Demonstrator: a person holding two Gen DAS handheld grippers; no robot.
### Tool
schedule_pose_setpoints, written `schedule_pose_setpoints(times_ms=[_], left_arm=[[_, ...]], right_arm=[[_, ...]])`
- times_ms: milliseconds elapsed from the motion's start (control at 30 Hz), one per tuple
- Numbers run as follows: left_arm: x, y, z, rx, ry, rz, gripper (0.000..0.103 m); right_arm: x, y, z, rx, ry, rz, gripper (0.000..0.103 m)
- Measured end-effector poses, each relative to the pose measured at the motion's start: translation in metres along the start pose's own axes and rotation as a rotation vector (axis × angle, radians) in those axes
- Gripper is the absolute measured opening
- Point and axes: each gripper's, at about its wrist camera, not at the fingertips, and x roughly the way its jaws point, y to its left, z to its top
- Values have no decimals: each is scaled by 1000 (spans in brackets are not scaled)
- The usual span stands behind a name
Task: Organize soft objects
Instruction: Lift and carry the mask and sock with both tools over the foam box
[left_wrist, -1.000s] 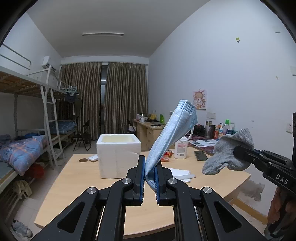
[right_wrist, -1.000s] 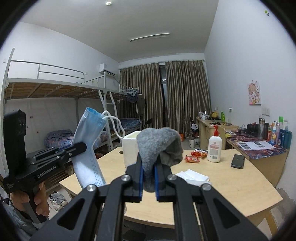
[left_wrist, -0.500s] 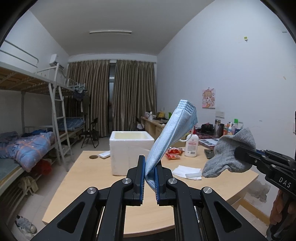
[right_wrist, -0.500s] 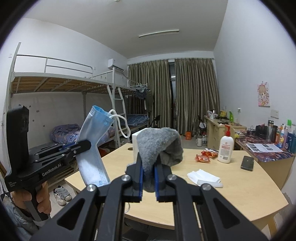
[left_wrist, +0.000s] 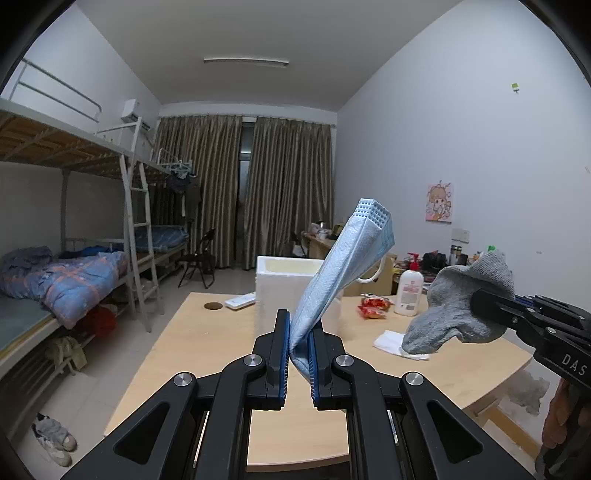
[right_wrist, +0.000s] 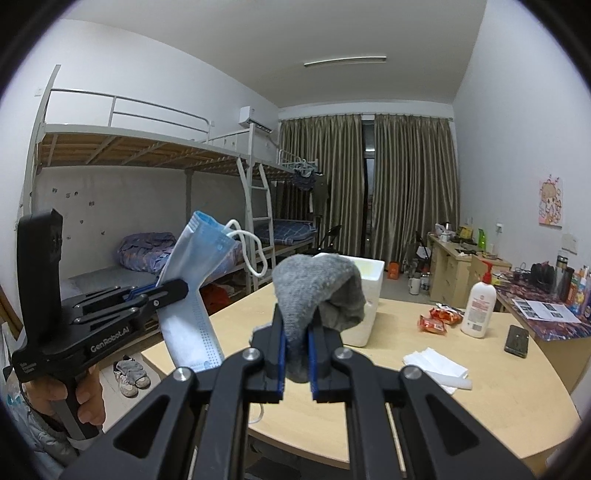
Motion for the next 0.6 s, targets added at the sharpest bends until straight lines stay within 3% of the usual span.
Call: schedule_pose_setpoints(times_ms=[600], left_arm=[[46,-5,11,5,62,51,10]], right_arm=[[26,-23,8,44,11,38,12]])
